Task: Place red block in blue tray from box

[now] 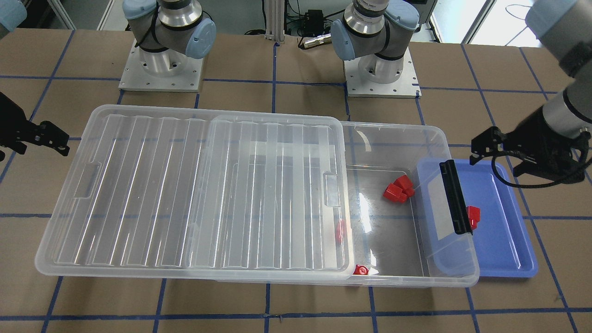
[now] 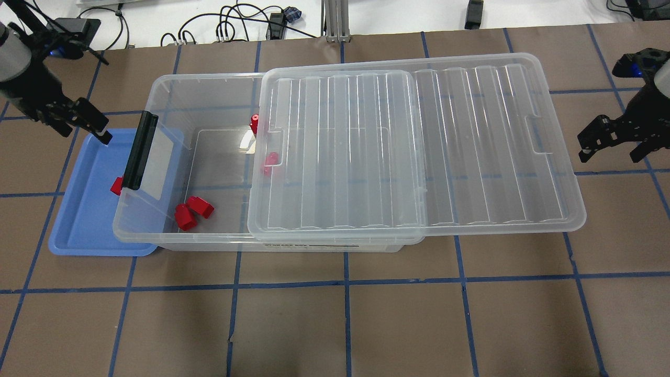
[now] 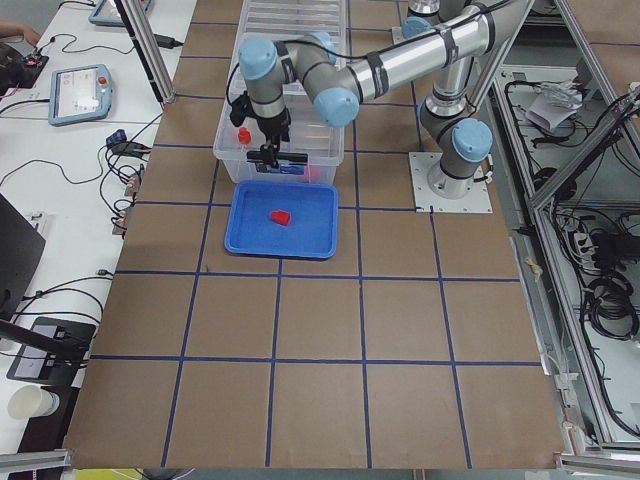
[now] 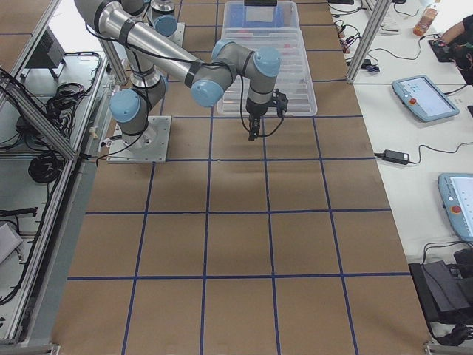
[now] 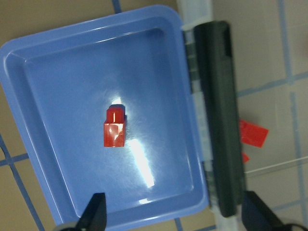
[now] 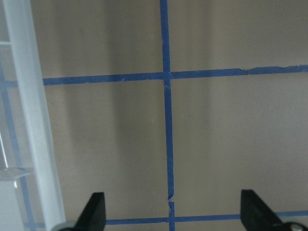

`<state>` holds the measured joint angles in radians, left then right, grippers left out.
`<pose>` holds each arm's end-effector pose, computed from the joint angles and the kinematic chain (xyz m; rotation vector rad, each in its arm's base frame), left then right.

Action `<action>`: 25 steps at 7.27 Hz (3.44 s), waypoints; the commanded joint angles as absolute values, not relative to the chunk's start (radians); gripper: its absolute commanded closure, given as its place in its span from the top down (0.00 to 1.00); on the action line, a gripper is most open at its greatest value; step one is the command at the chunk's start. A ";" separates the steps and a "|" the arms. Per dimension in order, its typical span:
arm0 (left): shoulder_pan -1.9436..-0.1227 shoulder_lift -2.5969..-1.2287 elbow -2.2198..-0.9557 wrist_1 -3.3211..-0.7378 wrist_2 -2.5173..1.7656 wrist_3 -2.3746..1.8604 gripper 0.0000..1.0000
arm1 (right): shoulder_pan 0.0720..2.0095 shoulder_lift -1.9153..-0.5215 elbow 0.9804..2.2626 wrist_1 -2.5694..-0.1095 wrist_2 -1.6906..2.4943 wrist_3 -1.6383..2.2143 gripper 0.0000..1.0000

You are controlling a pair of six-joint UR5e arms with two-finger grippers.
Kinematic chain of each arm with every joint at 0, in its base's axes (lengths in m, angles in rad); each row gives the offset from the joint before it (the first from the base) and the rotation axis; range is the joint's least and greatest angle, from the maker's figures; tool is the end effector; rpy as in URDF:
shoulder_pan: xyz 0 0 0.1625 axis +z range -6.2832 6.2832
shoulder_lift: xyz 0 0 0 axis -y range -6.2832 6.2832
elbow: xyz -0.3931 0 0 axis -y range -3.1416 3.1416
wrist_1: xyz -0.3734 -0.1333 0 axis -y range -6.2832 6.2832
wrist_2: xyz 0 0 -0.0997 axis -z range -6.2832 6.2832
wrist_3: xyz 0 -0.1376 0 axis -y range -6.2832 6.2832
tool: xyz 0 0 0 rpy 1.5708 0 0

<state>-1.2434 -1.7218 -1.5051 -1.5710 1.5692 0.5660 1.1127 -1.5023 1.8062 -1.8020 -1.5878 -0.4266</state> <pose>0.0404 -0.5341 0.3737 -0.3690 -3.0789 -0.1186 -0.0916 -0.4818 0.2985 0.0482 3.1234 0.1140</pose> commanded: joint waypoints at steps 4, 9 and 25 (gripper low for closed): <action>-1.684 -1.625 -1.445 -1.700 1.575 -0.061 1.00 | 1.200 -1.491 1.813 -1.853 -1.579 -0.397 1.00; -1.557 -1.626 -1.499 -1.503 1.562 -0.043 1.00 | 1.204 -1.447 1.802 -1.888 -1.554 -0.391 1.00; -1.552 -1.666 -1.399 -1.687 1.578 -0.006 1.00 | 1.519 -1.514 1.486 -1.575 -1.565 -0.046 1.00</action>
<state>-1.5521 -1.6652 -1.3986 -1.6938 1.5768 -0.0058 1.5173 -1.4862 1.5944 -1.7367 -1.5699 -0.1131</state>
